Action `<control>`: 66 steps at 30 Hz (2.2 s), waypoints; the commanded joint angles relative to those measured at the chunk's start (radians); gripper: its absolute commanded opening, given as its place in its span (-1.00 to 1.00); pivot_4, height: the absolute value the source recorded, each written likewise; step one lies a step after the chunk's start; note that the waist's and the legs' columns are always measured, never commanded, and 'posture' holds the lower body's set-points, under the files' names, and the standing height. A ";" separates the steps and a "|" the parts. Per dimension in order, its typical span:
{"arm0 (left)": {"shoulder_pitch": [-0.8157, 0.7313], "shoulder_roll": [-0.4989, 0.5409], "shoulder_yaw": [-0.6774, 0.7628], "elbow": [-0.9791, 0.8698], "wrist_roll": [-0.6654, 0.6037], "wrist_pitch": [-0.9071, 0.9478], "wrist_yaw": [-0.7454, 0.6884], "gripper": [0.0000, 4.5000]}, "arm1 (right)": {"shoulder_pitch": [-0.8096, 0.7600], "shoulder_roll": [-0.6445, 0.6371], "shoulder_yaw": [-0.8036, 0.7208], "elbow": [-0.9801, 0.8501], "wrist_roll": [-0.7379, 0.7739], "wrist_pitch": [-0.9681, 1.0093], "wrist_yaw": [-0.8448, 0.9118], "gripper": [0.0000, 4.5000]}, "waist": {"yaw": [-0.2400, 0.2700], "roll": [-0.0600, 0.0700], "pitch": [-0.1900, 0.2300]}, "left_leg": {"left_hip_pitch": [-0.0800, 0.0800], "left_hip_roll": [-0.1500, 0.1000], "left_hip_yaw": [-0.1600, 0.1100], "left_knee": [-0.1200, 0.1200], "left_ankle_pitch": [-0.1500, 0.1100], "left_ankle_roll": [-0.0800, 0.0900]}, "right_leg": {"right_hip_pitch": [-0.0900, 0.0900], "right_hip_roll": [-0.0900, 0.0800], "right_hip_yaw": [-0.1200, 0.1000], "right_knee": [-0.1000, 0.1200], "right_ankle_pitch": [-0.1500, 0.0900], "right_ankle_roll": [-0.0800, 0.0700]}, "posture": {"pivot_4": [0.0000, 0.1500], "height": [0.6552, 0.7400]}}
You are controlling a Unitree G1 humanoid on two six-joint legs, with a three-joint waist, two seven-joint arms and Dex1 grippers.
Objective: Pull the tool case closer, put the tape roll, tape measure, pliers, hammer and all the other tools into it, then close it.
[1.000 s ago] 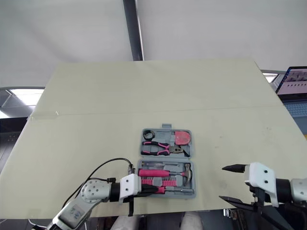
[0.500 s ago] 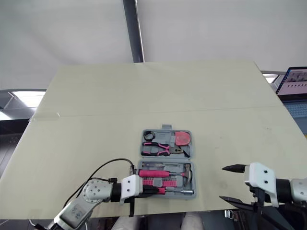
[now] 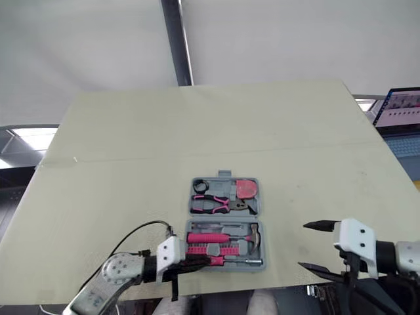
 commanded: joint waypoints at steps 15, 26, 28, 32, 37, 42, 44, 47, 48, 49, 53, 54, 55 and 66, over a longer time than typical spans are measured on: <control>0.475 -0.004 0.568 -0.055 -0.115 -0.169 0.032 0.94 | -0.064 0.129 0.133 0.118 -0.035 -0.070 -0.109 1.00 | -0.007 -0.006 0.007 | 0.000 0.000 0.001 -0.001 -0.001 0.000 | -0.001 0.000 0.000 -0.002 0.000 0.000 | 1.00 1.00; 0.625 -0.081 0.698 -0.026 -0.147 -0.239 0.004 0.94 | 0.015 0.114 0.063 0.112 -0.012 -0.074 -0.117 1.00 | -0.010 -0.011 0.010 | -0.001 0.001 0.001 -0.001 -0.003 0.000 | -0.002 0.000 0.000 -0.006 -0.001 -0.002 | 1.00 1.00; 0.623 -0.080 0.697 -0.028 -0.144 -0.237 0.004 0.94 | 0.009 0.110 0.061 0.122 -0.014 -0.075 -0.114 1.00 | -0.010 -0.011 0.010 | -0.001 0.001 0.001 -0.001 -0.003 0.000 | -0.002 0.000 0.000 -0.006 -0.001 -0.002 | 1.00 1.00; 0.610 -0.065 0.680 -0.039 -0.131 -0.195 0.016 0.94 | -0.002 0.090 0.067 0.136 -0.032 -0.046 -0.124 1.00 | -0.011 -0.011 0.010 | -0.001 0.001 0.002 -0.001 -0.003 0.000 | -0.003 0.000 0.001 -0.006 -0.001 -0.002 | 1.00 1.00; 0.450 -0.049 0.590 -0.082 -0.146 -0.055 0.080 0.63 | -0.128 0.082 0.128 0.165 -0.053 0.051 -0.179 0.18 | -0.009 -0.010 0.011 | -0.001 0.001 0.002 0.001 -0.003 0.000 | -0.002 0.000 0.001 -0.003 -0.001 -0.002 | 1.00 1.00; 0.344 -0.011 0.521 -0.089 -0.144 0.017 0.064 -0.49 | -0.256 0.094 0.196 0.202 -0.080 0.106 -0.224 -0.98 | -0.011 -0.010 0.010 | -0.002 0.001 0.002 0.001 -0.003 0.000 | -0.005 0.000 0.000 0.002 -0.001 -0.002 | 1.00 1.00; 0.292 0.007 0.487 -0.074 -0.128 0.032 0.060 -0.92 | -0.298 0.098 0.220 0.215 -0.087 0.127 -0.235 -1.00 | -0.011 -0.010 0.010 | -0.003 0.001 0.004 0.001 -0.003 0.000 | -0.007 0.000 0.000 0.002 -0.001 -0.002 | 1.00 1.00; 0.221 0.014 0.448 -0.043 -0.101 0.051 0.078 -0.98 | -0.348 0.103 0.255 0.236 -0.105 0.151 -0.255 -1.00 | -0.011 -0.010 0.010 | -0.003 0.001 0.004 0.002 -0.003 0.000 | -0.008 0.000 0.000 0.004 -0.001 -0.001 | 1.00 1.00; 0.196 0.021 0.428 -0.027 -0.085 0.059 0.081 -0.98 | -0.369 0.111 0.266 0.245 -0.122 0.160 -0.280 -1.00 | -0.010 -0.010 0.010 | -0.003 0.001 0.004 0.002 -0.002 0.000 | -0.008 0.000 0.000 0.005 -0.001 -0.001 | 1.00 1.00; 0.171 0.018 0.412 -0.009 -0.076 0.055 0.082 -0.98 | -0.388 0.119 0.277 0.252 -0.134 0.179 -0.304 -1.00 | -0.010 -0.010 0.010 | -0.003 0.001 0.004 0.002 -0.002 -0.001 | -0.008 0.000 0.001 0.005 -0.001 -0.001 | 1.00 1.00; 0.049 -0.003 0.333 0.068 -0.044 0.061 0.087 -0.98 | -0.444 0.121 0.333 0.259 -0.157 0.264 -0.322 -1.00 | -0.008 -0.010 0.010 | -0.004 0.001 0.004 0.003 -0.002 -0.001 | -0.009 0.000 0.000 0.006 -0.001 -0.001 | 1.00 1.00; 0.017 -0.007 0.310 0.089 -0.034 0.060 0.083 -0.98 | -0.455 0.117 0.348 0.257 -0.161 0.304 -0.323 -1.00 | -0.008 -0.009 0.010 | -0.005 0.001 0.004 0.003 -0.002 -0.001 | -0.010 0.000 0.001 0.006 -0.001 -0.001 | 1.00 1.00; -0.012 -0.008 0.286 0.109 -0.023 0.055 0.077 -0.98 | -0.465 0.113 0.364 0.253 -0.164 0.342 -0.324 -1.00 | -0.008 -0.009 0.010 | -0.006 0.001 0.004 0.003 -0.002 -0.001 | -0.010 0.000 0.000 0.006 0.000 -0.001 | 1.00 1.00; -0.179 -0.025 0.151 0.188 0.022 0.112 0.064 -0.98 | -0.517 0.155 0.444 0.207 -0.174 0.459 -0.365 -1.00 | -0.012 -0.009 0.010 | -0.008 0.001 0.005 0.003 -0.002 -0.001 | -0.014 0.000 0.000 0.007 0.000 -0.001 | 1.00 1.00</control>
